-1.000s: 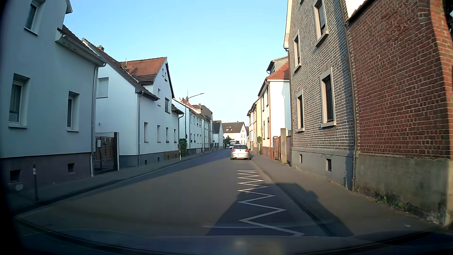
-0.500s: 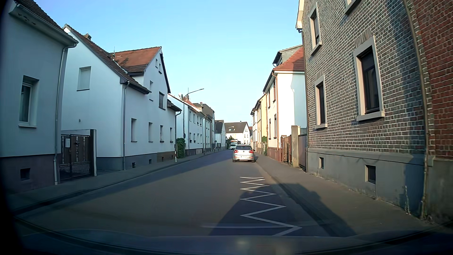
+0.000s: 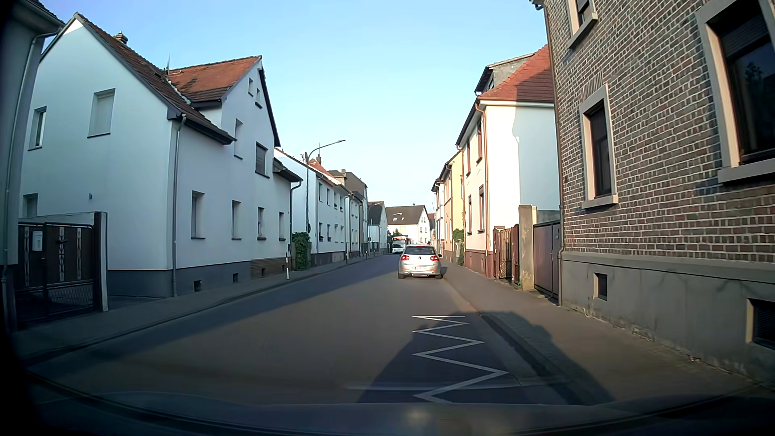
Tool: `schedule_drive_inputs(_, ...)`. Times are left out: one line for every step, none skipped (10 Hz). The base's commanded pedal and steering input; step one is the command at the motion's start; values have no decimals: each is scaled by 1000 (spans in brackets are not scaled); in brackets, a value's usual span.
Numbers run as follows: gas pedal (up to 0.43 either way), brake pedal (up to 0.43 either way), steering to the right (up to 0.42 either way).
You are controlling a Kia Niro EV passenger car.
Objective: Follow the waypoints while adhering to traffic rules and regulations
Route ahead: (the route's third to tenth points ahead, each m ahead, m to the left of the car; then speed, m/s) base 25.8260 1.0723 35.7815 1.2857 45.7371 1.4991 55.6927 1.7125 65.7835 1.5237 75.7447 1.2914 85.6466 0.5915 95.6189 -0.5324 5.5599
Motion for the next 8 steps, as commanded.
schedule_drive_inputs(0,232,-2)
schedule_drive_inputs(0,244,-1)
schedule_drive_inputs(0,244,-4)
schedule_drive_inputs(0,250,-3)
schedule_drive_inputs(0,250,-3)
schedule_drive_inputs(0,256,-3)
schedule_drive_inputs(0,256,-3)
schedule_drive_inputs(0,256,-1)
